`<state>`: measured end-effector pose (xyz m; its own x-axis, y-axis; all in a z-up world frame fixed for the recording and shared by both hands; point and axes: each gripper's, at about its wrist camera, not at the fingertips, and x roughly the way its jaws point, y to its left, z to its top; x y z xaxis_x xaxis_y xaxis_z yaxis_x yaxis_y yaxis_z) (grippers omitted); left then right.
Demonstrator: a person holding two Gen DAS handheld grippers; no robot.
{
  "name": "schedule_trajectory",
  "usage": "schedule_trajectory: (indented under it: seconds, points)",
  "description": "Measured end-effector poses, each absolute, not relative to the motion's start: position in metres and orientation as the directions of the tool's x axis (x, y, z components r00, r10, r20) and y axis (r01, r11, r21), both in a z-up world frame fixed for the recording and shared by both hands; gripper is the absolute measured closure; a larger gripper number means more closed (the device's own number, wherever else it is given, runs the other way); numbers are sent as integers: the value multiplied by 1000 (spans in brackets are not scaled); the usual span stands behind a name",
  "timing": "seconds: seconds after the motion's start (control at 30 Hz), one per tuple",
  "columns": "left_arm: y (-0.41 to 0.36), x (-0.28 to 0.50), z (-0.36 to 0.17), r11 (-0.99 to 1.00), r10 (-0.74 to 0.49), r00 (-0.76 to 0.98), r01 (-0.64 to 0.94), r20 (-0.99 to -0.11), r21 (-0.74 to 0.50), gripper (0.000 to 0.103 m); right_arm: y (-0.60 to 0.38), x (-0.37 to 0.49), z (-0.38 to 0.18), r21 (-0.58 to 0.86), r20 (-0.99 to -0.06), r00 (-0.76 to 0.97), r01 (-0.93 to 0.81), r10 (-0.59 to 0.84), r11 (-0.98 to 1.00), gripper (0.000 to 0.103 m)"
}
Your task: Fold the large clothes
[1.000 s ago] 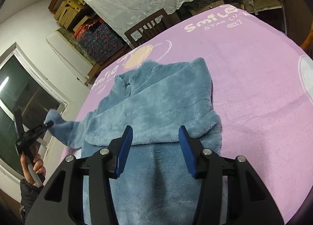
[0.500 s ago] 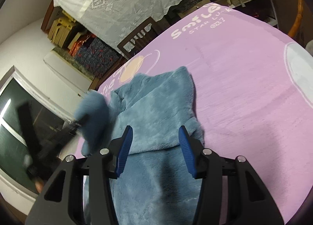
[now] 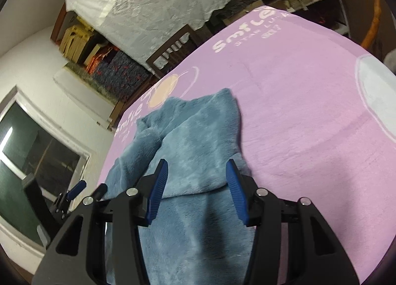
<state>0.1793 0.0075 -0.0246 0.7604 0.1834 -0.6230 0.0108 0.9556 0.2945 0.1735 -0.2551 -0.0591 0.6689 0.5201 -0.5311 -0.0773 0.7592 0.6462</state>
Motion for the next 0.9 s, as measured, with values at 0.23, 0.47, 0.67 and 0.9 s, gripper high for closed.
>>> schedule_trajectory:
  seconds: [0.23, 0.47, 0.67, 0.9]
  points:
    - [96, 209, -35, 958, 284, 687, -168, -669, 234, 16, -169, 180, -17, 455, -601, 614, -263, 512, 851, 54]
    - [110, 230, -77, 969, 246, 604, -148, -758, 197, 15, -68, 212, 11, 174, -681, 602, -419, 416, 891, 52]
    - [129, 231, -84, 985, 159, 591, -150, -791, 86, 11, -2, 245, -18, -90, -730, 635, -455, 252, 886, 52]
    - [137, 234, -86, 985, 128, 572, -168, -810, 37, 6, -21, 263, -40, -76, -750, 630, -385, 201, 920, 91]
